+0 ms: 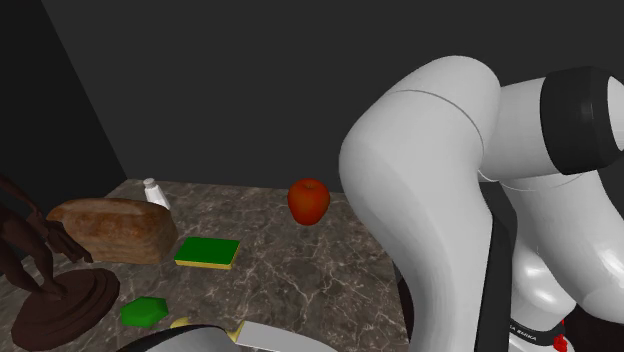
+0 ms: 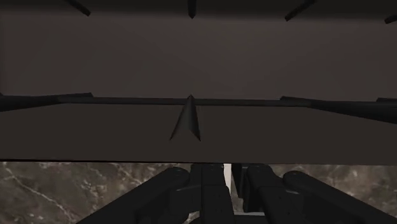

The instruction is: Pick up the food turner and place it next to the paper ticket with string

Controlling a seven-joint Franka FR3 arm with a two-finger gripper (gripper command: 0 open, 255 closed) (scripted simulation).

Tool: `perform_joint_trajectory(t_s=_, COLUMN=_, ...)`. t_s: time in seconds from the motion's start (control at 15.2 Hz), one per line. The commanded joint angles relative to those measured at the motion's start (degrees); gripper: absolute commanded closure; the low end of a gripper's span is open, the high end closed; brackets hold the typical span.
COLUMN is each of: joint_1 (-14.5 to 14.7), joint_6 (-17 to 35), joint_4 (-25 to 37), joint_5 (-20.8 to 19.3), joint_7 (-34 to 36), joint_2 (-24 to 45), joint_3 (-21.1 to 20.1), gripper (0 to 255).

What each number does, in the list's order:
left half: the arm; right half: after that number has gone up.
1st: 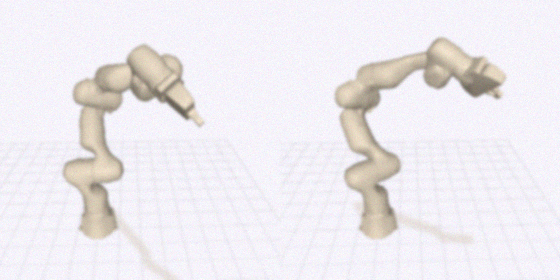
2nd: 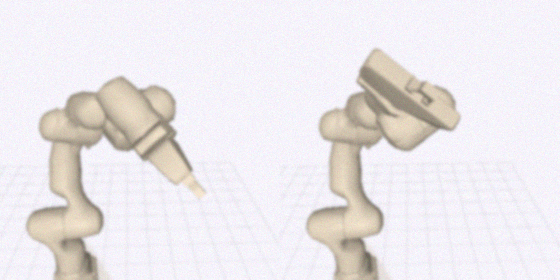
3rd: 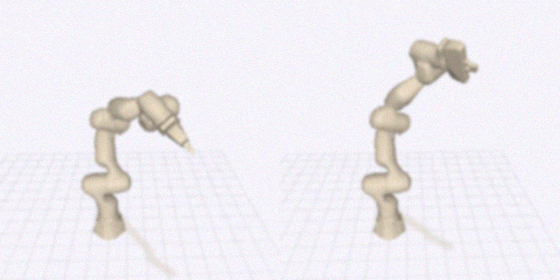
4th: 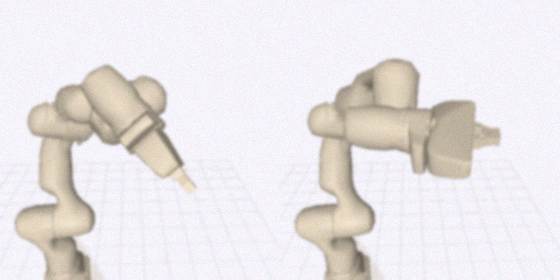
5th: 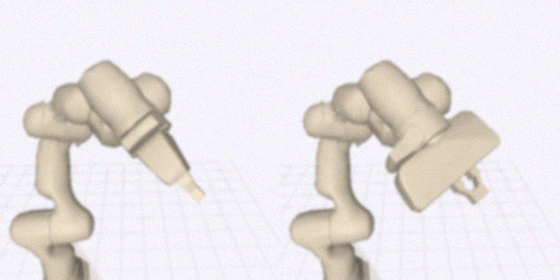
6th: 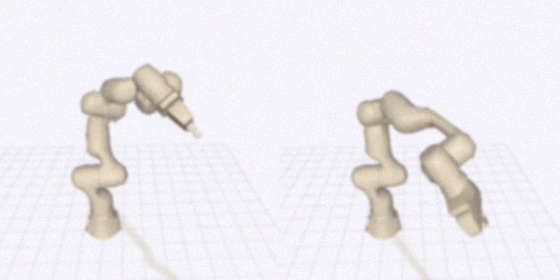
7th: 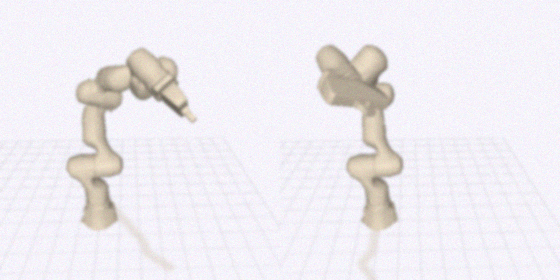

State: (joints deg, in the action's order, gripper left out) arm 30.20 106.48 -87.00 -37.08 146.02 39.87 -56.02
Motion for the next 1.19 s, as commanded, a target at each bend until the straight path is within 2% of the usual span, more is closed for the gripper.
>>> perform_joint_trajectory(t_s=0.0, joint_1=0.66, joint_6=0.92, joint_4=-1.07, joint_5=-0.60, joint_7=0.59, joint_2=1.47, joint_3=0.78, gripper=255)
perform_joint_trajectory(t_s=0.53, joint_1=1.01, joint_6=1.64, joint_4=-1.42, joint_5=-0.46, joint_7=0.57, joint_2=1.49, joint_3=1.49, gripper=255)
perform_joint_trajectory(t_s=0.59, joint_1=1.14, joint_6=2.03, joint_4=-1.86, joint_5=-0.59, joint_7=0.95, joint_2=1.55, joint_3=1.54, gripper=0)
perform_joint_trajectory(t_s=0.66, joint_1=-0.31, joint_6=2.48, joint_4=-3.12, joint_5=-0.21, joint_7=0.38, joint_2=0.70, joint_3=1.13, gripper=0)
perform_joint_trajectory(t_s=0.73, joint_1=0.21, joint_6=1.89, joint_4=-2.53, joint_5=-0.09, joint_7=0.59, joint_2=0.64, joint_3=1.03, gripper=0)
perform_joint_trajectory(t_s=0.86, joint_1=-1.06, joint_6=2.86, joint_4=-4.49, joint_5=0.16, joint_7=0.65, joint_2=-0.19, joint_3=0.62, gripper=0)
perform_joint_trajectory(t_s=0.92, joint_1=1.01, joint_6=1.64, joint_4=-1.43, joint_5=-0.45, joint_7=0.56, joint_2=1.48, joint_3=1.51, gripper=0)
perform_joint_trajectory(t_s=1.12, joint_1=1.28, joint_6=-2.68, joint_4=1.83, joint_5=1.40, joint_7=-0.65, joint_2=-0.35, joint_3=0.16, gripper=0)
